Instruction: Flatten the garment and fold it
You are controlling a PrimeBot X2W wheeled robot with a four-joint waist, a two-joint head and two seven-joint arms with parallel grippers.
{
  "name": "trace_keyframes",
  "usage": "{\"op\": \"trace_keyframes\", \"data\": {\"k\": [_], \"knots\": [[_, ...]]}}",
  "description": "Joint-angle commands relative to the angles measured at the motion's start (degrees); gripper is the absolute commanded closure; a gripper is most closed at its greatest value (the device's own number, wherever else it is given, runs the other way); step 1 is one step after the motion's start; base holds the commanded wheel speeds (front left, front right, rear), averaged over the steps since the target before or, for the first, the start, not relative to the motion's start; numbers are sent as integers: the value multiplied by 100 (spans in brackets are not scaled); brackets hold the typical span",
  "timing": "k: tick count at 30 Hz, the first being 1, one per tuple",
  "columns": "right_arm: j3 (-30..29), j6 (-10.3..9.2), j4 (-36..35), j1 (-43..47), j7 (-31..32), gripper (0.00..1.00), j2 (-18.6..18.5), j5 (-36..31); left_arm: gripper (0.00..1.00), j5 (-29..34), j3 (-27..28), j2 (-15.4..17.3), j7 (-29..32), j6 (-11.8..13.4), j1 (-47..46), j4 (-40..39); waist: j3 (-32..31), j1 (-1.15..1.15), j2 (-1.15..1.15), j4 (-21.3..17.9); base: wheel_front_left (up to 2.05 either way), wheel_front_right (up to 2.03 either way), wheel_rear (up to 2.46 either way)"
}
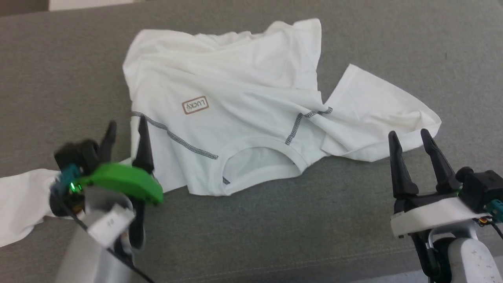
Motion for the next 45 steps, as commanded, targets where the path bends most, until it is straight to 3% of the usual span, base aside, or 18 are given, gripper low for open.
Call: {"op": "trace_keyframes", "data": {"k": [1, 7, 12, 19, 25, 26, 27, 28, 36, 42, 44, 45], "knots": [[-29, -9, -82, 104, 47, 0, 1, -43, 0, -54, -35, -82, -57, 91, 344, -186, -499, 0, 0, 375, 0, 0, 0], [-122, -9, -291, 334, 222, 0, 1, -61, 0, -28, -348, -195, 322, 325, 1298, -717, -720, 0, 0, 547, 0, 0, 0], [-102, -9, -385, 404, 294, 0, 1, -20, 0, 218, -435, 24, 715, 597, 1487, -601, -700, 0, 0, 635, 0, 0, 0], [-32, -9, -420, 326, 265, 0, 1, 48, 0, 87, -657, 151, 1376, 311, 1037, -34, -469, 0, 0, 590, 0, 0, 0], [22, -9, -358, 253, 201, 0, 1, 87, 0, 106, -791, 307, 2101, 352, 723, 581, -333, 0, 0, 465, 0, 0, 0], [25, -9, -346, 244, 192, 0, 1, 93, 27, 103, -784, 333, 2210, 396, 705, 674, -325, 0, 0, 450, 0, 0, 0], [38, -9, -329, 232, 183, 0, 1, 100, 73, 96, -737, 372, 2285, 469, 689, 765, -315, 0, 0, 422, 0, 0, 0], [42, -9, -313, 226, 175, 0, 1, 107, 100, 97, -691, 407, 2299, 523, 678, 814, -311, 0, 0, 406, 0, 0, 0], [-32, -9, -261, 237, 135, 0, 1, 139, 100, -177, 234, 822, 1793, 956, 800, 831, -309, 0, 0, 387, 0, 0, 0], [-103, -9, -291, 223, 175, 0, 1, 101, 100, -257, 748, 1163, 1409, 1096, 759, 831, -273, 0, 0, 433, 0, 0, 0], [-103, -9, -307, 215, 203, 0, 1, 84, 100, -331, 821, 1205, 1331, 1012, 710, 876, -253, 0, 0, 443, 0, 0, 0], [-96, -9, -311, 212, 220, 0, 1, 77, 67, -323, 820, 1241, 1296, 973, 692, 911, -246, 0, 0, 446, 0, 0, 0]]}}
